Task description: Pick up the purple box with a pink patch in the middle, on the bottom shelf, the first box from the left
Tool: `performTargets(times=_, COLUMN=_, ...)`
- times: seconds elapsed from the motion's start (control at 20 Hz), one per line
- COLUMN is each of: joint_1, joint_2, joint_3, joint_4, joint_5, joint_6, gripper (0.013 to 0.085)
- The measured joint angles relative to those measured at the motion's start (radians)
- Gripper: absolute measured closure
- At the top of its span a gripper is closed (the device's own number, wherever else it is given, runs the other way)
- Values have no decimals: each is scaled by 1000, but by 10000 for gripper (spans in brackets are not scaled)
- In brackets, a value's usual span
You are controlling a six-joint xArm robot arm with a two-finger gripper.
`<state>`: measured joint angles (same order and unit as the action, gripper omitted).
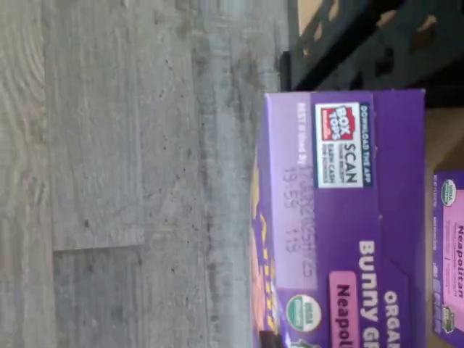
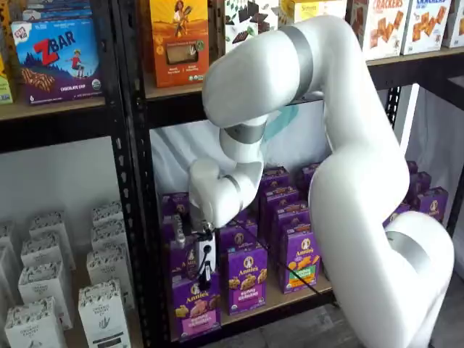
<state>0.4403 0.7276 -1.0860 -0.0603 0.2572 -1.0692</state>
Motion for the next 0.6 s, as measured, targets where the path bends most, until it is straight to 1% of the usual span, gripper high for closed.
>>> performTargets(times=0.1, joint_1=14, joint_2=-23, joint_3=19, joint_4=30, joint_5=5, joint_6=-15, gripper=650)
performTargets(times=0.15, joint_1=19, joint_2=-30, joint_3=24, joint_4=36, joint_5=7, joint_6=-14, gripper=650)
performTargets(times=0.2, joint_1=24, joint_2=-37, joint_3=29, joint_4=28, joint_5=9, joint_6=-1, gripper=650)
performTargets(times=0.35, joint_1=36, joint_2=-49, joint_3=37, joint_4=-10, joint_5=18, joint_6=46, gripper=650)
performTargets(times=0.45, joint_1=41, joint_2=-57, joint_3=44, joint_4=-65, joint_5=22, joint_6=103, gripper=650)
performTargets(times=0.5, joint_1=43, joint_2=-60, joint_3=48, joint_4=-83, joint_5=22, joint_6=121, gripper=650)
performTargets(times=0.55, joint_1=45, joint_2=-64, joint_3=53, joint_4=-97, joint_5=21, joint_6=136, gripper=650)
performTargets(times=0.6, joint_1=46, joint_2=-67, joint_3=57, joint_4=-101, joint_5=18, joint_6=141, gripper=650)
